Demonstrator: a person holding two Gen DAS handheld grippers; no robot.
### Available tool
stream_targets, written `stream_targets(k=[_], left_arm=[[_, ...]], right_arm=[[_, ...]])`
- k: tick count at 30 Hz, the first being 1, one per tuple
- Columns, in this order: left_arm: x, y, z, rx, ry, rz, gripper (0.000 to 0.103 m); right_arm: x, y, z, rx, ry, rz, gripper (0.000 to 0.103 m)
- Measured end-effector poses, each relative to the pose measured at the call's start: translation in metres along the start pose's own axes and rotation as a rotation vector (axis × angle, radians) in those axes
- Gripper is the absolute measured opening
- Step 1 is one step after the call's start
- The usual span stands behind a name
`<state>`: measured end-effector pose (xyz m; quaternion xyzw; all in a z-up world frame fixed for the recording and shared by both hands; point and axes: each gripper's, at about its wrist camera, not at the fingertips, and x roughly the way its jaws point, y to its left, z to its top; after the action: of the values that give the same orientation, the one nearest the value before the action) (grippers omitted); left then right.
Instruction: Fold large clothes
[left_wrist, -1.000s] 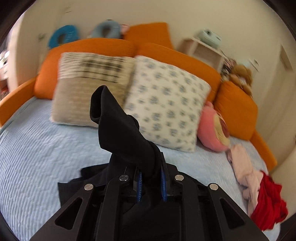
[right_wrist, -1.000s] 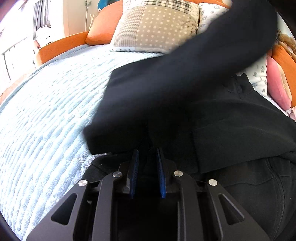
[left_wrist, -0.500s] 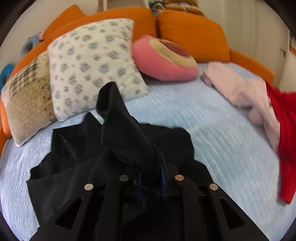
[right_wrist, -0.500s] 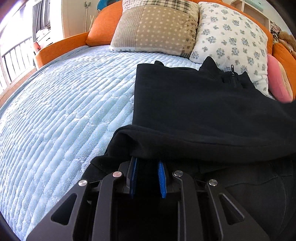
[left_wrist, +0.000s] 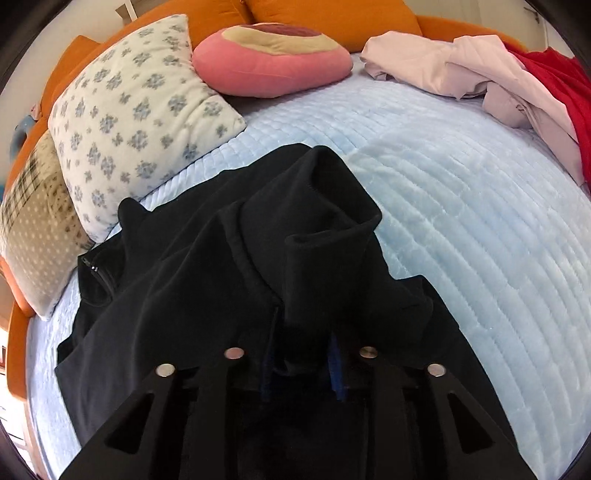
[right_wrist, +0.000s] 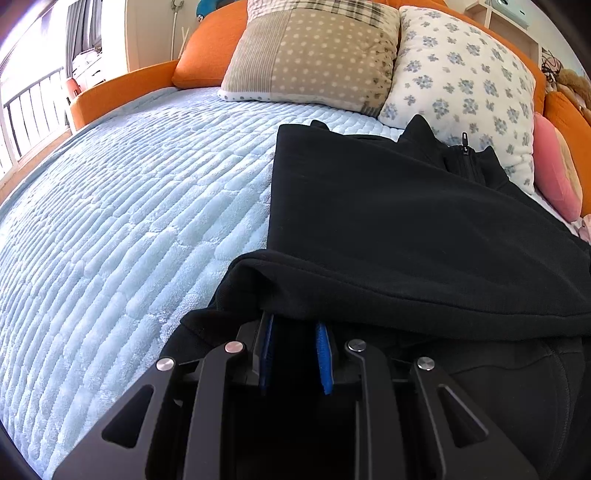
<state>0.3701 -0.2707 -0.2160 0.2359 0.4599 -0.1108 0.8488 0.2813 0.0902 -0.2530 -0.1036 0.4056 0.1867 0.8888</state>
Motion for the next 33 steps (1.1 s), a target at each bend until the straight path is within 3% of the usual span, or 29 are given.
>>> stream_targets(k=[3,5,8,11,13,16,20,22,24,27,29,31,33], left_arm=[[-0.014,0.011,0.003,-0.045,0.003,-0.026,0.068],[-0.030,0.021,0.002,-0.081,-0.022,-0.085,0.079],[-0.058,0.033,0.000,-0.103,-0.032,-0.194,0.084],[-0.088,0.065,-0.006,-0.136,-0.060,-0.269,0.084],[-0.104,0.099,-0.012,-0.164,-0.086,-0.261,0.085],[-0.116,0.182,-0.029,-0.246,-0.112,-0.147,0.090],[-0.093,0.282,-0.061,-0.403,-0.050,-0.073,0.090],[-0.074,0.324,-0.081,-0.498,0.012,-0.134,0.088],[-0.045,0.357,-0.101,-0.572,0.088,-0.281,0.082],[-0.007,0.373,-0.119,-0.586,0.177,-0.343,0.076],[0.022,0.377,-0.127,-0.647,0.264,-0.485,0.068],[0.032,0.383,-0.130,-0.701,0.281,-0.555,0.068],[0.030,0.385,-0.125,-0.713,0.256,-0.559,0.072]], right_arm=[[0.000,0.003,0.000,-0.010,-0.001,-0.015,0.022],[0.000,0.005,0.000,-0.014,0.000,-0.020,0.022],[-0.001,0.007,-0.001,-0.023,-0.001,-0.031,0.022],[-0.001,0.006,0.000,-0.020,0.000,-0.027,0.022],[-0.001,0.004,0.000,-0.017,0.000,-0.022,0.022],[-0.001,0.007,0.000,-0.031,-0.001,-0.039,0.022],[-0.001,0.009,-0.001,-0.042,-0.002,-0.050,0.022],[-0.002,0.011,-0.002,-0.050,-0.003,-0.056,0.022],[-0.002,0.012,-0.002,-0.057,-0.001,-0.058,0.022],[-0.006,0.013,-0.004,-0.084,0.029,-0.049,0.022],[-0.010,0.012,-0.006,-0.087,0.025,-0.046,0.022],[-0.010,0.008,-0.007,-0.063,0.042,-0.027,0.022],[-0.013,0.004,-0.007,-0.048,0.043,-0.007,0.022]])
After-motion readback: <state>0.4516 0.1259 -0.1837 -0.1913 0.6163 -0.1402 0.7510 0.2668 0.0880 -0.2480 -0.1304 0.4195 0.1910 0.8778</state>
